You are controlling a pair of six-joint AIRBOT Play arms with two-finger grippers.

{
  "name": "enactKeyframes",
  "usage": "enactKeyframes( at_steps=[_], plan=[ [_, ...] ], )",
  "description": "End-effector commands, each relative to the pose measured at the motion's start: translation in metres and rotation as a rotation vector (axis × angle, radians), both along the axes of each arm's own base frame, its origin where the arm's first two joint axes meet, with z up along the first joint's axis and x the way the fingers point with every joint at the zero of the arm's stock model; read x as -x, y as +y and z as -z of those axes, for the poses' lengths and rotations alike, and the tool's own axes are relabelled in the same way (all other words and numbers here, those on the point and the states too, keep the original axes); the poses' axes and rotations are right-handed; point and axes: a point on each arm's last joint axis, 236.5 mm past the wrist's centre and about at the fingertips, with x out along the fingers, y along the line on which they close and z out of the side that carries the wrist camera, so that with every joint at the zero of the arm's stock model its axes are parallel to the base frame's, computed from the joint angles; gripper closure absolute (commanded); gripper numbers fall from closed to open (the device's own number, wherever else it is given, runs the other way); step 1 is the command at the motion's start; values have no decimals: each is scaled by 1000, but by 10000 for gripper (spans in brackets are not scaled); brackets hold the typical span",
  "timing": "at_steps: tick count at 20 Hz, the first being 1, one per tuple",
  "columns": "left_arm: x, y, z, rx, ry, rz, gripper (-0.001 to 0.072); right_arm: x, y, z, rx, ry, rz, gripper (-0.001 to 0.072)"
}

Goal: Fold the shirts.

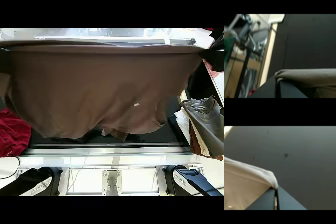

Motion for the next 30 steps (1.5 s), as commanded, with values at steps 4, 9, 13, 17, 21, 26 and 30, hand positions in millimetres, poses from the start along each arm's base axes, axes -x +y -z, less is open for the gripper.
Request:
enactKeyframes(
  at_steps=[4,9,13,17,21,26,30],
  plan=[
    [-136,27,158,222,170,0,697,-165,6,100,-213,33,75,699],
    [-212,-5,236,203,159,131,412,-260,45,195,-355,35,127,572],
    [-228,-2,173,65,7,178,-2,-274,48,173,-385,-34,131,360],
    [-158,47,66,5,-100,49,11,-218,-10,95,-236,3,85,361],
    [-40,119,14,167,-244,-219,11,-120,-96,66,-36,125,197,361],
    [121,143,165,441,-165,-606,11,-64,-125,102,-65,248,286,361],
    [173,72,289,787,-112,-704,15,-69,-100,130,-155,287,238,361]
  ],
)
